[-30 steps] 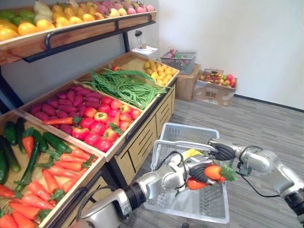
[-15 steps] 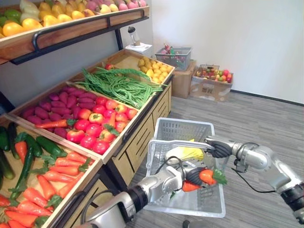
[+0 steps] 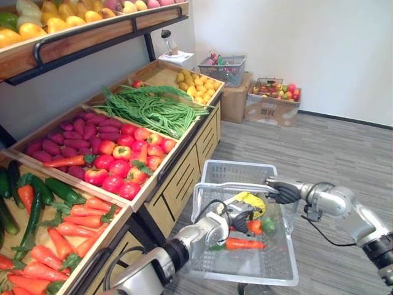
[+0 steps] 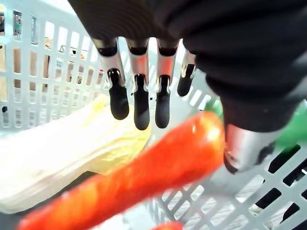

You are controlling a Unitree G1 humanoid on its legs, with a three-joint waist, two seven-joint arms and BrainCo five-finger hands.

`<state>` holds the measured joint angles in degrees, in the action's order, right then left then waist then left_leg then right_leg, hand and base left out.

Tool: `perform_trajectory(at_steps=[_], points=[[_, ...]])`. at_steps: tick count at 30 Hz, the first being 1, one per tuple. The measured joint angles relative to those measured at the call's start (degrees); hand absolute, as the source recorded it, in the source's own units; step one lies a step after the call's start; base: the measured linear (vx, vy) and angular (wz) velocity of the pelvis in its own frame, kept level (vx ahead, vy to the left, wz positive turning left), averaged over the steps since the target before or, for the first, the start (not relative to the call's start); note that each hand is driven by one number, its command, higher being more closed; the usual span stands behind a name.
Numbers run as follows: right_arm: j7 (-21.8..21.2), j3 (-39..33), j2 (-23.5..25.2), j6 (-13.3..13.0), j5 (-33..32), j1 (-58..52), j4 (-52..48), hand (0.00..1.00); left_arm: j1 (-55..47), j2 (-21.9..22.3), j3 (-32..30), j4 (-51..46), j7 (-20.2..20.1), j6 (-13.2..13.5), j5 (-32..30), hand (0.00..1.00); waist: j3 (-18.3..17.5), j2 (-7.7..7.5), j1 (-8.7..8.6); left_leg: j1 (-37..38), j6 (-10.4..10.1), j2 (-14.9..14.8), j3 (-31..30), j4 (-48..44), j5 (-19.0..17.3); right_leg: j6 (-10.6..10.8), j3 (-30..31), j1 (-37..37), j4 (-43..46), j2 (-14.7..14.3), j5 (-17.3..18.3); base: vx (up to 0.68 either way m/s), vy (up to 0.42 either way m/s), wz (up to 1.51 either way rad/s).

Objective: Pick vegetable in the basket

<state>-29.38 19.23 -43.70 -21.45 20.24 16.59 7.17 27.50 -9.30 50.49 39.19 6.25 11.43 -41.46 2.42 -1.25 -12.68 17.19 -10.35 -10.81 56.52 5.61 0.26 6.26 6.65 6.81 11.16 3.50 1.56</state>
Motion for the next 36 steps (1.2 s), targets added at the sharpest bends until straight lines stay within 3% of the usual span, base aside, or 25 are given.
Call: perform_trajectory(at_steps=[10,14,17,20,23,24,27,32,36], points=[[-2.38,-0.03,-0.01,0.63,-0.03,-0.02,0.55,1.0,0.0,0.01,-1.47,0.0,-0.02,-0.82,-2.57,0.0,1.18,0.54,-0.37,-0.04,0.02,-0.03,-0.03,0.0,0.01,0.0,0.13,0.04,0.0,-0.1,0.0,-0.02,0.02,0.0],[-2.39,-0.84,0.21,2.29,-0.03,-1.03,0.58,1.0,-0.06,-0.28,-1.12,-1.93,0.47,-0.54,-2.38,0.0,1.18,0.55,-0.09,-0.29,0.02,-0.08,-0.46,0.02,-0.01,0.0,-0.18,-0.02,-0.01,0.01,0.01,0.0,0.0,0.06],[-2.37,-3.67,2.27,4.47,0.25,-3.55,1.17,1.0,-0.4,-2.73,1.24,-11.43,1.04,0.57,-1.42,0.0,1.19,0.53,0.29,-1.31,0.24,-0.16,-2.22,0.04,0.14,0.13,-1.74,-0.23,-0.01,0.65,0.26,-0.01,0.014,0.26],[-1.75,-5.6,5.81,7.43,2.81,-5.66,3.14,1.0,-2.31,-5.63,2.35,-18.19,0.19,0.56,3.78,0.0,1.18,0.56,0.69,-1.81,0.4,-0.43,-4.64,0.18,0.28,0.09,-4.06,-1.29,-0.01,1.3,0.63,-0.04,0.034,0.42],[0.59,-7.01,8.97,11.9,4.73,-7.32,7.83,1.0,-5.72,-8.14,4.22,-28.14,-1.27,2.36,9.43,0.0,1.21,0.66,2.54,-2.72,1.13,-0.41,-7.62,0.38,0.81,0.12,-6.71,-2.25,-0.23,2.35,1.04,-0.04,0.027,0.51],[1.51,-7.74,10.32,14.74,4.72,-8.32,10.31,1.0,-8.34,-8.98,4.28,-33.03,-2.24,3.76,11.96,0.0,1.21,0.69,3.6,-3.14,1.4,-0.41,-9.13,0.39,1.02,0.12,-8.3,-2.84,-0.34,2.84,1.15,-0.02,0.023,0.49],[3.51,-10.71,12.89,18.05,4.58,-10.63,14.6,1.0,-11.96,-10.91,3.73,-38.65,-3.99,5.72,14.31,0.0,1.18,0.76,5.51,-4.43,1.94,-0.39,-12.77,0.41,1.45,0.12,-11.18,-4.18,-1.32,3.66,1.15,-0.02,0.027,0.56],[9.13,-20.14,16.13,19.51,3.19,-14.93,24.5,1.0,-19.54,-16.22,-2.41,-43.65,-5.46,9.09,16.58,0.0,1.11,0.88,7.74,-7.15,3.16,-0.12,-19.32,0.42,2.66,0.11,-16.4,-6.18,-2.72,4.96,1.14,-0.01,0.023,0.66],[13.89,-29.0,17.93,19.92,0.36,-15.77,36.79,1.0,-24.31,-17.92,-8.95,-46.98,-4.62,9.31,16.62,0.0,0.87,1.12,9.51,-9.82,4.11,0.38,-24.36,0.44,3.77,0.09,-20.28,-7.56,-4.29,5.61,1.14,-0.02,0.001,0.62]])
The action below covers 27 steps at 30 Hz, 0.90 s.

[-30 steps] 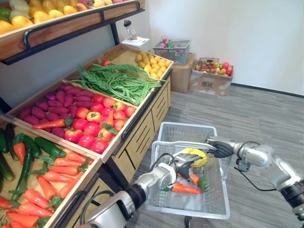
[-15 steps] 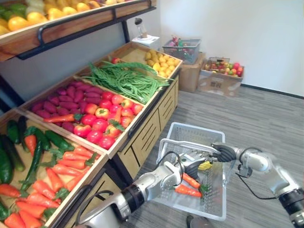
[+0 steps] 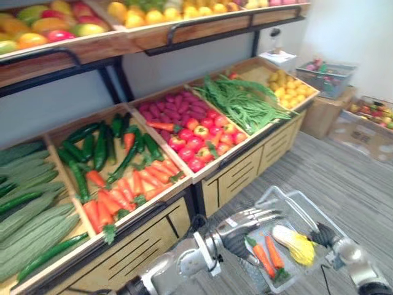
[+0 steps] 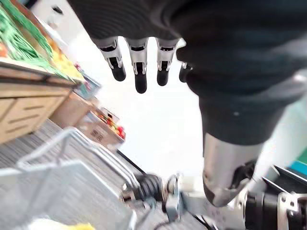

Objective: Pick vegetable in the basket

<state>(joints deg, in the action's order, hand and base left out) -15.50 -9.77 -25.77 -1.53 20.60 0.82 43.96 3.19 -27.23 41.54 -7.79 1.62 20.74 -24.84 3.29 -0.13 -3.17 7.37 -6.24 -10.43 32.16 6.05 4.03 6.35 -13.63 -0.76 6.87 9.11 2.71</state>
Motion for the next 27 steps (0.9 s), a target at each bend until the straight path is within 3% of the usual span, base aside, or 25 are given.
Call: perform_trajectory(at_steps=[5,6,9,13,19,22,24,27], points=[[4.54,-8.39,1.89,0.32,-4.45,-1.22,11.66,1.0,-4.38,0.31,-12.26,-3.24,5.13,-0.1,2.3,0.0,-0.24,0.25,1.8,-2.01,0.41,0.18,-4.83,0.01,1.24,-0.03,-4.44,-1.91,-1.16,0.0,0.01,-0.02,-0.013,0.52],[5.36,-10.84,2.49,1.15,-7.68,-1.39,14.2,1.0,-5.08,0.9,-18.08,-3.45,7.49,-0.16,3.09,0.0,-0.7,0.87,1.97,-3.14,0.61,0.22,-6.54,0.01,1.8,-0.05,-5.82,-2.14,-1.65,-0.09,0.01,-0.02,-0.019,0.46],[7.74,-15.22,4.86,2.41,-12.2,-2.39,16.17,1.0,-6.82,2.94,-30.67,-3.04,12.98,-0.26,7.22,0.0,-0.64,0.77,2.34,-3.34,0.53,0.44,-9.05,0.0,2.23,-0.49,-7.95,-2.91,-1.77,-0.1,0.31,0.01,-0.019,0.4],[10.21,-17.23,8.11,2.41,-12.72,-5.26,16.47,1.0,-7.85,5.67,-46.1,-0.78,20.93,-0.05,13.15,0.0,-0.91,1.1,3.61,-4.17,0.51,0.9,-11.79,-0.01,2.23,-0.94,-10.3,-3.62,-1.76,0.31,1.5,-0.01,-0.004,0.3],[12.43,-19.07,13.41,2.9,-14.54,-7.57,17.27,1.0,-10.0,12.72,-62.49,15.59,28.21,-0.4,26.51,0.0,-1.36,0.17,5.06,-5.11,1.02,1.2,-14.72,-0.01,2.95,-1.0,-12.7,-4.75,-1.72,0.31,1.96,0.04,-0.012,0.25],[13.11,-19.12,14.82,3.29,-14.61,-7.89,17.27,1.0,-11.65,14.65,-67.81,25.62,33.23,-1.06,28.35,0.0,-1.4,0.07,5.01,-4.98,1.03,1.33,-15.5,-0.01,2.95,-1.28,-12.8,-5.42,-1.75,0.27,2.14,0.04,-0.009,0.14],[13.72,-19.21,16.22,3.98,-14.99,-8.35,17.26,1.0,-13.77,16.19,-71.25,33.63,37.93,-1.01,28.6,0.0,-1.73,-0.9,5.13,-4.79,0.88,1.31,-15.67,-0.01,2.83,-1.43,-12.73,-5.66,-1.7,0.2,2.4,0.04,-0.015,0.05],[13.7,-19.19,16.95,3.98,-14.99,-8.55,17.24,1.0,-15.26,17.55,-73.56,44.78,40.6,-0.93,29.64,0.0,-1.66,-1.17,5.09,-4.1,0.45,1.32,-15.5,0.0,2.25,-1.37,-12.49,-6.47,-1.81,0.22,2.62,0.0,0.0,0.0]])
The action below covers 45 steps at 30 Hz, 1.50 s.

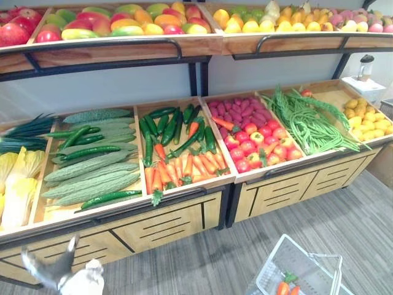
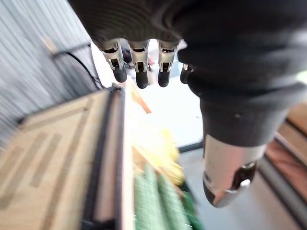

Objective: Pick vegetable in the basket

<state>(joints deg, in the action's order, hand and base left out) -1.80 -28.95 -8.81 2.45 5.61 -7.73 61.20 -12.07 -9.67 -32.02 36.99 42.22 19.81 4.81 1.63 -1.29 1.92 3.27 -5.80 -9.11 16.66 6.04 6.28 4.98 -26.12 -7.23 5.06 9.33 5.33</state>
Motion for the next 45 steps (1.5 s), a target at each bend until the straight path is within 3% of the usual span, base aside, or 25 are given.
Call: perform_trajectory(at_steps=[2,4,6,8,13,18,24,32,35,38,40,41,43,44,45], points=[[0.03,-0.38,0.84,-0.04,0.03,-0.17,-0.01,1.0,-0.73,1.38,-2.17,7.25,-0.75,-0.24,5.04,0.0,-0.42,-0.02,-0.07,0.28,0.26,-0.01,0.04,0.0,-0.36,0.45,0.2,-0.1,0.12,0.07,0.96,-0.03,-0.005,0.01],[-0.09,-1.21,0.92,-0.34,0.14,-0.15,0.2,1.0,-0.96,2.45,-6.93,15.23,-5.51,-1.98,13.58,0.0,-0.45,0.08,-0.02,0.59,0.18,-0.14,0.34,0.0,-0.44,0.66,0.97,-0.1,0.06,-0.13,1.17,0.0,-0.013,-0.06],[-0.1,-2.16,0.94,-0.9,0.63,0.03,0.49,1.0,-1.79,3.16,-9.62,19.2,-9.32,-3.65,17.27,0.0,-0.44,0.2,-0.02,0.84,0.16,-0.14,0.63,0.0,-0.59,0.67,1.35,-0.13,0.03,-0.12,1.18,0.02,-0.007,-0.08],[-0.13,-2.16,0.94,-1.3,0.68,-0.13,0.76,1.0,-2.53,3.47,-10.15,20.91,-11.73,-4.56,17.35,0.0,-0.42,0.23,-0.04,0.84,0.15,-0.13,0.71,0.0,-0.64,0.69,1.47,-0.05,0.01,-0.1,1.19,0.03,-0.004,-0.05],[0.03,-2.13,0.73,-2.06,0.87,0.75,2.76,1.0,-3.03,3.49,-9.82,25.61,-22.26,-11.02,15.68,0.0,-0.19,0.52,-0.15,1.12,0.07,-0.11,1.67,0.0,-1.05,0.69,2.47,0.24,-0.06,-0.1,1.19,0.04,-0.001,-0.09],[0.35,-1.42,0.8,-3.59,1.27,0.89,2.88,1.0,-2.78,4.06,-2.56,27.1,-32.47,-16.68,12.34,0.0,0.3,1.39,-0.17,2.13,-0.58,-0.11,2.92,0.0,-1.53,0.52,3.93,0.18,0.08,-0.15,1.19,0.05,0.0,-0.12],[1.6,0.64,0.83,-4.45,1.37,1.46,3.31,1.0,-2.71,5.36,7.39,29.07,-41.75,-18.01,8.52,0.0,1.12,1.38,-0.24,2.96,-0.63,-0.05,3.32,-0.01,-1.68,0.7,5.0,-0.01,0.17,-0.28,1.08,0.06,-0.003,-0.05],[1.8,2.29,0.83,-5.16,3.27,3.49,3.28,1.0,-2.74,5.2,12.64,28.9,-43.76,-17.78,4.95,0.0,2.88,1.12,-0.06,4.51,-0.57,0.59,6.34,-0.41,-3.59,0.73,9.62,1.42,1.7,0.46,2.45,0.03,0.026,-0.18],[2.55,2.28,1.08,-6.16,2.73,3.42,2.0,1.0,-1.63,3.53,14.45,28.92,-44.42,-17.91,2.75,0.0,4.92,-0.22,-0.25,6.23,-0.09,2.69,7.43,-0.4,-5.37,2.54,12.75,3.21,6.76,2.83,3.68,0.04,0.095,-0.41],[3.34,1.5,2.31,-6.91,0.76,2.78,-0.23,1.0,0.29,2.16,16.14,28.22,-44.8,-18.58,-0.92,0.0,6.72,-0.61,-1.27,7.2,0.31,2.67,8.16,-0.34,-6.31,2.95,16.78,6.33,13.38,3.32,2.09,0.04,0.085,-0.18],[3.67,0.08,3.42,-7.06,0.59,2.51,-1.38,1.0,0.77,2.01,15.88,27.61,-44.88,-19.26,-3.69,0.0,7.4,-0.13,-1.77,8.58,0.24,1.68,10.09,-0.46,-6.85,0.2,16.04,7.91,14.97,1.95,-1.28,0.06,0.102,-0.5],[3.65,0.63,3.5,-8.17,0.71,2.52,-2.1,1.0,0.79,2.08,15.68,26.92,-44.75,-19.55,-3.81,0.0,7.74,0.41,-1.76,9.0,0.12,0.64,13.29,-0.59,-7.16,-2.19,13.23,9.55,15.12,1.17,-4.19,0.07,0.123,-1.08],[3.35,2.7,3.15,-9.22,1.22,3.31,-2.35,1.0,0.97,2.06,14.75,26.26,-44.52,-20.06,-3.64,0.0,8.82,0.93,-1.49,8.53,0.95,-1.23,18.14,-4.35,-9.52,-3.76,9.13,10.34,11.85,0.06,-9.29,0.0,0.091,-1.48],[2.79,3.15,3.18,-9.46,1.22,3.97,-2.39,1.0,0.9,2.23,14.33,25.59,-44.43,-20.12,-3.59,0.0,9.31,1.17,-1.35,7.61,1.82,-2.59,22.35,-5.79,-10.67,-4.16,6.16,10.21,9.87,0.56,-9.25,-0.07,0.06,-1.54],[2.44,2.94,3.21,-9.57,1.2,4.26,-2.37,1.0,1.11,2.01,14.05,24.88,-44.21,-20.09,-3.57,0.0,9.94,0.47,-1.8,7.94,2.13,-2.29,25.38,-6.54,-11.41,-5.18,1.15,10.76,15.65,2.56,-4.98,-0.07,0.041,-1.25]])
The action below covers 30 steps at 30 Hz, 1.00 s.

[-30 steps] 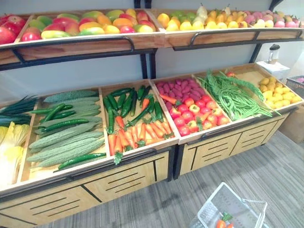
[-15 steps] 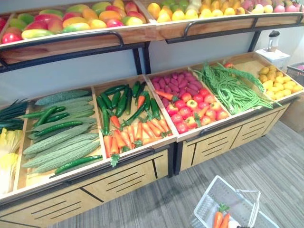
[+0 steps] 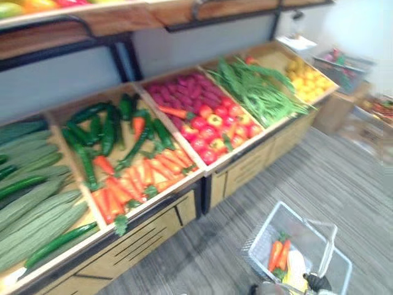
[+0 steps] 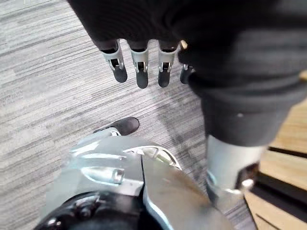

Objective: Pick vegetable in the basket

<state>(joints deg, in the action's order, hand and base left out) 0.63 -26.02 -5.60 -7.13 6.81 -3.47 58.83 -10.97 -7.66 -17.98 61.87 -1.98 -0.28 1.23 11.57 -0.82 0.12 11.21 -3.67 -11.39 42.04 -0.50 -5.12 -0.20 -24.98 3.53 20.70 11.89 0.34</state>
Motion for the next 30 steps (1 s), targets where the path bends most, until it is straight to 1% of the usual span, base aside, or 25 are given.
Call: perform_trajectory(at_steps=[1,2,3,5,6,7,8,9,12,14,15,17,18,19,20,21,22,23,24,25,26,27,28,29,30], points=[[0.0,-0.42,-0.05,-0.01,0.0,-0.09,0.11,1.0,-0.01,-0.06,0.0,-0.42,0.02,0.03,-0.02,0.0,-0.02,0.1,-0.04,0.4,0.04,0.02,1.33,-0.08,-0.06,0.16,-2.07,-0.17,2.19,0.56,1.22,0.0,0.05,-1.04],[0.0,-0.88,0.0,-0.03,0.01,-0.16,0.61,1.0,-0.06,-0.11,-0.35,-0.95,-0.02,0.11,-0.07,0.0,0.04,0.44,0.08,1.39,0.03,-0.18,3.68,0.09,-0.05,-0.12,-6.27,-1.81,3.85,1.23,1.64,0.06,0.022,-1.09],[-0.2,-0.8,0.42,-0.06,0.01,-0.07,0.84,1.0,-0.12,-0.26,-0.52,-0.95,-0.07,0.13,-0.25,0.0,0.07,0.45,0.42,2.03,0.01,-0.1,6.11,-0.05,-0.04,0.02,-9.07,-3.28,2.55,1.58,1.42,0.06,-0.021,-1.28],[-0.44,-0.65,1.14,-0.67,0.01,0.28,0.87,1.0,-0.08,-0.3,-0.49,-0.76,-0.42,0.1,-0.53,0.0,0.18,0.21,0.33,2.18,0.02,0.19,8.25,-0.84,-0.04,0.27,-10.58,-3.64,-0.92,0.8,1.42,0.01,-0.096,-1.09],[-0.47,-0.66,1.02,-0.92,0.0,0.45,0.89,1.0,0.0,0.15,-0.37,-0.79,-0.7,0.26,-1.92,0.0,0.24,0.59,0.25,2.41,-0.1,0.24,9.47,-0.98,0.03,0.28,-10.77,-3.95,-3.75,-0.29,1.41,0.0,-0.151,-1.05],[-0.43,-0.66,1.0,-0.92,-0.02,0.52,1.14,1.0,0.09,1.08,-0.19,-0.76,-0.78,0.39,-2.56,0.0,0.42,1.23,-0.01,2.67,-0.34,0.4,10.57,-0.97,0.18,0.29,-10.19,-4.31,-6.87,-1.47,1.41,0.0,-0.148,-1.01],[-0.42,-0.65,1.01,-0.92,-0.03,0.5,1.26,1.0,0.18,1.46,-0.11,-0.73,-0.76,0.39,-2.56,0.0,0.57,1.47,-0.15,2.86,-0.42,0.48,11.05,-0.96,0.22,0.3,-9.6,-4.56,-8.27,-2.04,1.41,-0.01,-0.189,-0.92],[-0.32,-0.65,1.03,-0.92,-0.04,0.36,1.78,1.0,0.64,1.77,0.24,-0.35,-0.68,0.26,-2.56,0.0,0.59,1.68,-0.42,3.14,-0.66,0.61,11.64,-0.97,0.36,0.39,-8.3,-5.11,-11.7,-3.32,1.35,-0.02,-0.163,-0.68],[-0.21,-0.51,1.03,-0.98,-0.05,0.13,2.31,1.0,2.06,1.71,0.55,-0.34,-0.77,0.08,-2.65,0.0,0.64,1.56,-0.82,3.33,-1.36,0.58,12.39,-0.7,0.55,1.06,-6.14,-5.77,-16.16,-5.18,0.94,-0.07,-0.119,-0.51],[0.18,-0.38,1.14,-0.98,-0.05,-0.11,2.37,1.0,3.01,1.8,1.5,-0.47,-1.15,0.06,-4.05,0.0,0.58,1.66,-1.7,3.62,-2.05,0.19,12.41,-0.56,0.81,1.66,-5.2,-6.37,-18.47,-6.45,0.48,-0.16,-0.102,-0.22],[0.23,-0.39,1.15,-0.98,-0.05,-0.24,2.38,1.0,3.01,1.77,1.9,-0.54,-1.21,0.05,-4.61,0.0,0.58,1.67,-1.71,3.93,-2.06,0.08,12.42,-0.56,0.8,1.66,-4.76,-6.67,-18.87,-6.8,0.48,-0.15,-0.066,-0.27],[0.37,-0.32,1.15,-1.11,-0.05,-1.13,2.3,1.0,2.89,1.74,2.02,-0.73,-1.35,-0.38,-4.95,0.0,-0.18,1.8,-1.67,3.96,-3.03,-0.55,12.43,-1.44,0.27,1.72,-3.72,-6.84,-20.38,-7.87,0.53,-0.13,-0.06,-0.25],[0.41,0.01,1.16,-1.12,-0.04,-1.26,2.31,1.0,2.93,1.6,2.05,-0.85,-1.42,-0.38,-6.55,0.0,-0.28,1.65,-1.64,3.64,-3.59,-1.75,12.5,-3.68,-0.12,1.59,-3.07,-6.74,-20.89,-8.18,0.69,-0.09,-0.052,-0.26],[0.53,0.47,1.27,-1.11,-0.04,-1.28,2.33,1.0,2.79,1.29,2.34,-0.78,-1.65,-0.44,-7.18,0.0,-0.52,0.92,-1.58,2.61,-3.65,-2.75,12.2,-7.92,-0.15,1.38,-2.32,-6.57,-21.11,-7.89,0.84,-0.08,-0.061,-0.29],[0.6,0.86,1.29,-1.11,-0.05,-1.29,2.33,1.0,2.69,1.19,2.44,-0.76,-1.71,-0.48,-7.54,0.0,-0.69,0.59,-1.58,1.77,-3.64,-3.73,12.07,-10.84,-0.15,1.37,-1.78,-6.46,-21.23,-7.72,0.84,-0.04,-0.063,-0.35],[0.89,1.75,1.27,-1.13,-0.1,-1.34,2.28,1.0,2.73,1.24,2.46,-0.85,-1.77,-0.38,-8.53,0.0,-0.94,0.27,-1.56,-0.22,-3.58,-6.2,11.56,-17.71,-0.11,1.34,-0.57,-6.23,-21.43,-7.48,0.86,-0.04,-0.068,-0.3],[1.03,1.75,1.26,-1.18,-0.14,-1.34,2.12,1.0,2.94,1.22,2.48,-0.85,-1.83,-0.39,-8.82,0.0,-0.97,0.43,-1.61,-1.35,-3.42,-7.61,10.46,-21.26,0.0,1.3,0.09,-6.11,-21.4,-7.54,0.88,-0.03,-0.077,-0.45],[1.42,1.71,1.04,-1.16,-0.16,-1.55,1.66,1.0,3.22,1.54,2.48,-0.92,-1.94,-0.37,-8.83,0.0,-1.24,1.29,-1.67,-3.66,-2.49,-10.28,7.21,-27.95,0.62,1.05,1.09,-5.87,-21.27,-7.91,0.92,0.01,-0.046,-0.65],[1.5,1.79,0.79,-1.07,-0.36,-2.14,0.56,1.0,3.38,2.63,2.06,-0.97,-1.77,-0.23,-8.86,0.0,-1.05,1.43,-1.58,-7.34,1.39,-10.96,0.11,-33.68,1.12,-0.01,4.33,-5.54,-20.14,-8.09,1.12,0.02,-0.03,-0.68],[1.51,1.82,0.64,-1.09,-0.43,-2.19,0.51,1.0,3.28,2.76,1.94,-0.97,-1.74,-0.2,-8.91,0.0,-1.11,1.57,-1.51,-7.84,1.18,-10.36,-2.13,-33.7,0.57,-0.07,5.22,-5.4,-19.92,-8.06,1.17,0.07,0.038,-1.03],[1.58,2.42,-0.07,-1.01,-0.49,-2.06,0.68,1.0,2.89,3.23,1.95,-1.02,-1.63,-0.17,-8.77,0.0,-1.37,2.15,-1.14,-8.37,0.77,-6.92,-8.68,-32.33,-1.6,-0.35,8.83,-4.63,-18.84,-7.67,1.37,0.07,0.079,-1.36],[1.54,4.15,-0.59,-1.09,-0.28,-1.7,0.94,1.0,2.2,3.74,2.41,-1.01,-1.1,0.11,-8.58,0.0,-1.33,2.29,-1.1,-8.44,0.41,-3.54,-13.55,-29.79,-3.96,-0.38,13.15,-4.15,-18.51,-7.55,1.37,0.09,0.096,-1.59],[1.48,4.79,-1.1,-1.15,-0.01,-1.49,1.03,1.0,1.88,3.69,2.75,-0.94,-0.77,0.15,-8.44,0.0,-1.33,2.28,-1.06,-8.55,0.32,-1.88,-15.65,-28.16,-4.67,-0.38,15.15,-3.88,-18.45,-7.56,1.37,0.06,0.092,-1.66],[1.42,6.11,-1.39,-1.22,0.09,-1.16,1.23,1.0,1.57,3.63,3.54,-0.88,-0.41,0.1,-7.68,0.0,-1.33,2.29,-1.11,-9.16,0.04,0.83,-19.94,-23.96,-5.63,-0.34,18.73,-3.25,-18.39,-7.71,1.38,0.04,0.094,-1.55],[1.39,6.62,-1.55,-1.21,0.11,-1.03,1.32,1.0,1.41,3.47,4.29,-0.82,0.02,0.08,-6.12,0.0,-1.41,2.41,-0.94,-10.1,0.01,2.47,-24.31,-19.47,-5.62,-0.3,21.45,-2.6,-18.41,-7.99,1.38,0.02,0.103,-1.49]])
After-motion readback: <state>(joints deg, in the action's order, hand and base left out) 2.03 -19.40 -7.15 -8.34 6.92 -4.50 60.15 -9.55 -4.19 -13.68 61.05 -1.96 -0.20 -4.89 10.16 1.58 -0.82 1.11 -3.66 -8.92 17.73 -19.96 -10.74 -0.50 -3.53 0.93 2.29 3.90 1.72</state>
